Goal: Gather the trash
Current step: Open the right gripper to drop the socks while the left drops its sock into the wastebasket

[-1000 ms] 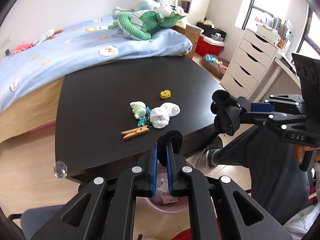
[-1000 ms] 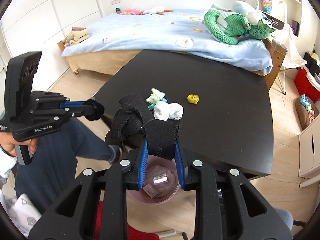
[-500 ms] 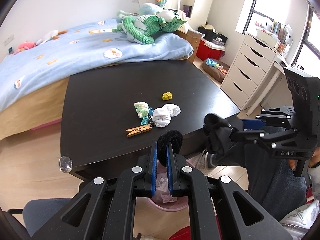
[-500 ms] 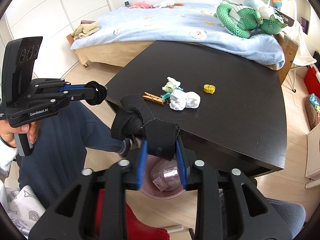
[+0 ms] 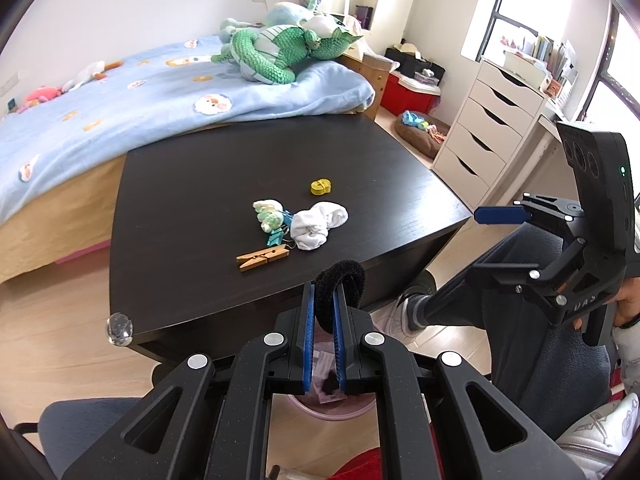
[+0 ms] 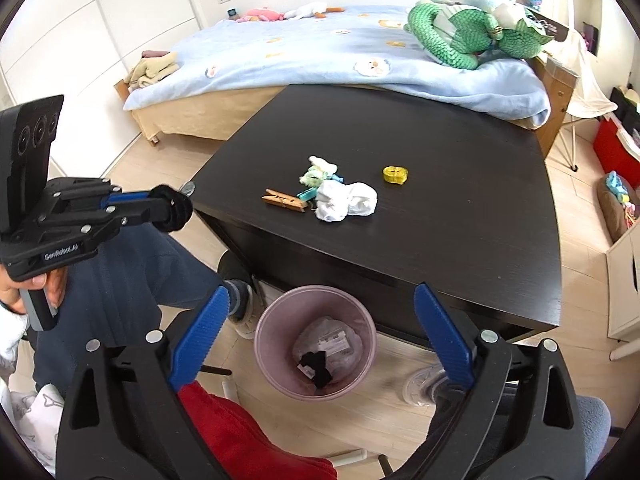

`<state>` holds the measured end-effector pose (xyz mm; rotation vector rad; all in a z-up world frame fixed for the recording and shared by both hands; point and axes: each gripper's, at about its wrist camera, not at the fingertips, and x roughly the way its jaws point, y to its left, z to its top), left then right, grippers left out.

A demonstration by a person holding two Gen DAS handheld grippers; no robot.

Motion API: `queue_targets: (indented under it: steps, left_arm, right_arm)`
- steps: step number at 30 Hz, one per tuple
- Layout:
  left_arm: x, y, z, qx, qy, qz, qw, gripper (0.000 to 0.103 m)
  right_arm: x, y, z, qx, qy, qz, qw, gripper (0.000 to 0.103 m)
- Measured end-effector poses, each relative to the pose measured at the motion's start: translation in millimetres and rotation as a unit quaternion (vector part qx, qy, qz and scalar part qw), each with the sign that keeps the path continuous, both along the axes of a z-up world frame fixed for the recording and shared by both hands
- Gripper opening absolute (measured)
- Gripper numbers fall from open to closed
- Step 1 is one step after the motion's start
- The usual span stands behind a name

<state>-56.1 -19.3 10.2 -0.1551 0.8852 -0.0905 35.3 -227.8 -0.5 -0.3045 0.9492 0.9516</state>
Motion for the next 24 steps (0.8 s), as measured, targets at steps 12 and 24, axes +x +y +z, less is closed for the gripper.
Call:
queue_targets:
  steps: [12,24]
  left_arm:
    - [6,-23,-3,-0.001,0.009,-0.029,0.9996,0.009]
    - [12,-35,-1,0.0,0.013,-0.047,0.9988,0.009]
  right_arm:
    - [7,-21,7,0.004,-0.011,-0.044,0.999,0.094]
    - [12,-32,10,0.015,-0.009,-0.058,0.998,0.094]
